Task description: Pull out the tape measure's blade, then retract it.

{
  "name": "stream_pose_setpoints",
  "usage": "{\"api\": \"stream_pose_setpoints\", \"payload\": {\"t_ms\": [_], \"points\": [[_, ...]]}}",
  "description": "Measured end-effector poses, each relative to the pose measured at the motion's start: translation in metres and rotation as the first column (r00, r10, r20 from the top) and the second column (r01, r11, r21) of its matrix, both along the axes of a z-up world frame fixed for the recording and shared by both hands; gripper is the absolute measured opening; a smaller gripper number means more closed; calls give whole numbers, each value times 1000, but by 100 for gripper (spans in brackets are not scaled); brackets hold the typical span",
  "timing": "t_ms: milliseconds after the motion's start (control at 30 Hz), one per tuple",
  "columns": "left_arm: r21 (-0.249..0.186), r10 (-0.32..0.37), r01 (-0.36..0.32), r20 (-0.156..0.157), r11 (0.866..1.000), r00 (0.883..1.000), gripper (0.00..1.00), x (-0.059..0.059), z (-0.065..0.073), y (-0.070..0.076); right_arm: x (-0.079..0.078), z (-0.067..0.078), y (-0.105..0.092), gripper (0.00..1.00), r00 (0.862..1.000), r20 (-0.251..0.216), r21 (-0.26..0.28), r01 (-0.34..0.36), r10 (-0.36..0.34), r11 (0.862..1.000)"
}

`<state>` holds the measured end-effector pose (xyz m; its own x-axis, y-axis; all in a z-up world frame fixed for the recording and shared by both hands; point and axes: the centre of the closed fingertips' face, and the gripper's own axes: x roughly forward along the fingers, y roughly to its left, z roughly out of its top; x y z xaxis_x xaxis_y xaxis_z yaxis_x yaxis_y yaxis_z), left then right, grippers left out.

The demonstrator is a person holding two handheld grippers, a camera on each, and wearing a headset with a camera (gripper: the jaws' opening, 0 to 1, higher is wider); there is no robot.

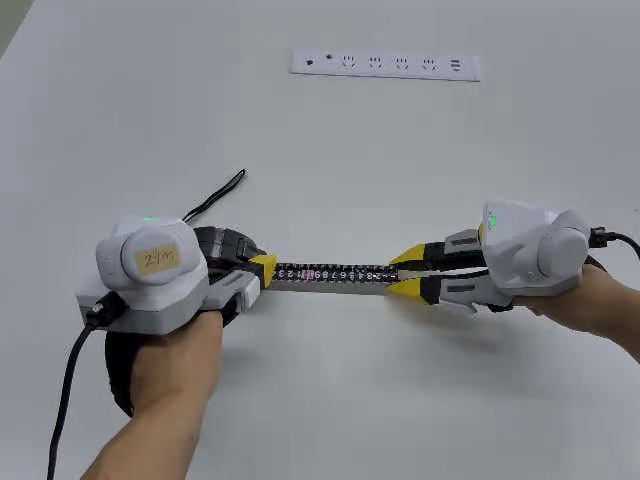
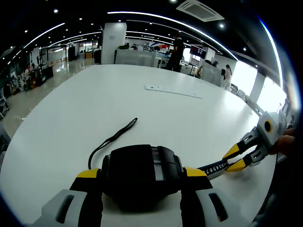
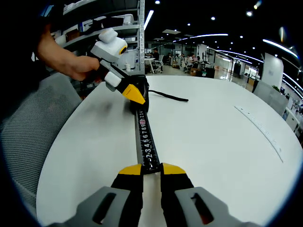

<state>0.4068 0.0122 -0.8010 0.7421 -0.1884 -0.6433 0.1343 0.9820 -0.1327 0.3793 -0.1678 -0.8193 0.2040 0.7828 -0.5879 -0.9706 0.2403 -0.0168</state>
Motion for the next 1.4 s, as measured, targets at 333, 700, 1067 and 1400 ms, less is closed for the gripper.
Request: {"api": "stream_pose_setpoints", "payload": {"t_ms": [333, 700, 1067, 1400], "points": [[-4, 3, -3, 1, 1000, 1000, 64, 0, 0, 0, 2, -2, 10, 11, 1000, -3, 6, -7, 7, 1000], [-5, 2, -2, 0, 1000, 1000, 64, 0, -1, 0, 2, -2, 18, 11, 1000, -5, 12, -8, 8, 1000], [-8, 3, -3, -2, 1000, 1000, 64, 0, 0, 0, 4, -2, 34, 11, 1000, -3, 23, -20, 20, 1000], [-8, 3, -3, -3, 1000, 1000, 64, 0, 0, 0, 5, -2, 42, 11, 1000, -7, 30, -24, 24, 999]]}}
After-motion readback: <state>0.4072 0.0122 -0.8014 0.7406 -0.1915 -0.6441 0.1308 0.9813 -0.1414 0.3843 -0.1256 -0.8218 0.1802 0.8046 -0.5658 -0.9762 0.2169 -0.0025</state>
